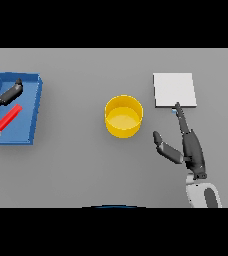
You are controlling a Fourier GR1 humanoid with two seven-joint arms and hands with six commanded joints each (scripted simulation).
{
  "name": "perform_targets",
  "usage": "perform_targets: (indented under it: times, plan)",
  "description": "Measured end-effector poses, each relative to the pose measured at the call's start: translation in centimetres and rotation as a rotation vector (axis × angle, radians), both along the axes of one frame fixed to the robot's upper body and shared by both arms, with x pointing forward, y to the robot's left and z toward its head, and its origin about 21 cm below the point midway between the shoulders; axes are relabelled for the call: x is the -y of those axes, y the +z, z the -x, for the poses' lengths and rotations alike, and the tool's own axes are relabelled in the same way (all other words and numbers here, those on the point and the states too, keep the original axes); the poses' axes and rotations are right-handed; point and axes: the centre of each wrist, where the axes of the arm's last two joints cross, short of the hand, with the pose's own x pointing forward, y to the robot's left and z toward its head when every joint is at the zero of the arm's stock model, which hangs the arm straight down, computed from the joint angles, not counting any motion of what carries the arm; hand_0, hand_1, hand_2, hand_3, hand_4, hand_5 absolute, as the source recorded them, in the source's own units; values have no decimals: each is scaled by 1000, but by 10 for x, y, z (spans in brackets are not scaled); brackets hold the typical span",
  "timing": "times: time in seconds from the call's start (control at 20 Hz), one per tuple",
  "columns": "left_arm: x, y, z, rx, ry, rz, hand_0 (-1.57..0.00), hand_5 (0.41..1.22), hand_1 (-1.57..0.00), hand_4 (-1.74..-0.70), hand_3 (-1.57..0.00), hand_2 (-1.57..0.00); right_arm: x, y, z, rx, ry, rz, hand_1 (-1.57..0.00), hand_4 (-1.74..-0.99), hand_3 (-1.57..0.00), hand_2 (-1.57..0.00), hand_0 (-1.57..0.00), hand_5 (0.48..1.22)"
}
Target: Pick up the red beaker and tilt it to pour out 1 green nut into yellow bowl. Pick up the yellow bowl and place it on the metallic measuring scale.
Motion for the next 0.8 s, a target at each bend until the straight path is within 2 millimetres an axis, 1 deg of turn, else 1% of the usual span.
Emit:
perform_targets:
  times: [0.05, 0.1, 0.15, 0.2, 0.3, 0.35, 0.4, 0.45, 0.5, 0.55, 0.6, 0.65, 0.7, 0.75, 0.8]
  plan:
    - [3, -3, 1, 3, -13, 1, -103, 651, -85, -782, -82, -87, -3, -1, -1, -23, -2, 12, 1, -1020, 1, 1, 1, 640]
    - [4, -2, 2, 20, -21, 0, -82, 655, -67, -773, -65, -69, -3, 0, -4, -45, -4, 46, 1, -1014, 1, 1, 1, 666]
    - [1, -2, 0, 28, -13, -7, -65, 657, -54, -763, -52, -55, -1, 4, -7, -24, 50, 63, 1, -1005, 1, 1, 1, 669]
    - [3, 0, 0, 41, -28, -12, -52, 659, -43, -756, -41, -44, 1, 9, -14, -38, 94, 103, 1, -1022, 1, 1, 1, 674]
    - [2, 3, 0, 44, -28, -1, -33, 662, -27, -746, -26, -28, 5, 21, -30, -31, 190, 288, 1, -1071, 1, 1, 1, 678]
    - [5, 0, 1, 48, -43, 2, -26, 664, -21, -743, -21, -22, 7, 29, -37, -42, 226, 373, 1, -1094, 1, 1, 1, 677]
    - [8, 0, 1, 56, -54, 1, -21, 668, -17, -740, -16, -17, 5, 36, -43, -27, 267, 440, 1, -1122, 1, 1, 1, 674]
    - [9, 2, -1, 60, -51, -4, -16, 673, -13, -737, -13, -14, 1, 39, -48, -15, 311, 522, 1, -1151, 1, 1, 1, 672]
    - [7, 2, 0, 62, -47, -4, -13, 677, -10, -733, -10, -11, -2, 42, -54, 0, 346, 585, 1, -1174, 1, 1, 1, 674]
    - [6, 3, -1, 51, -33, -8, -10, 680, -8, -733, -8, -8, -9, 51, -63, 4, 377, 656, 1, -1192, 1, 1, 1, 677]
    - [5, 1, 0, 50, -37, -11, -8, 685, -6, -736, -6, -7, -11, 50, -67, 4, 426, 717, 1, -1197, 1, 1, 1, 677]
    - [6, 1, 0, 55, -43, -7, -6, 689, -5, -737, -5, -5, -13, 53, -73, 16, 467, 769, 1, -1207, 1, 1, 1, 674]
    - [4, 1, 1, 57, -47, -4, -5, 693, -4, -738, -4, -4, -15, 54, -75, 29, 502, 815, 1, -1217, 1, 1, 1, 676]
    - [3, 4, -1, 45, -36, -11, -4, 696, -3, -739, -3, -3, -20, 59, -84, 48, 533, 885, 1, -1225, 1, 1, 1, 684]
    - [5, 4, -2, 44, -39, -13, -3, 699, -2, -741, -2, -2, -21, 59, -86, 59, 579, 950, 1, -1226, 1, 1, 1, 692]
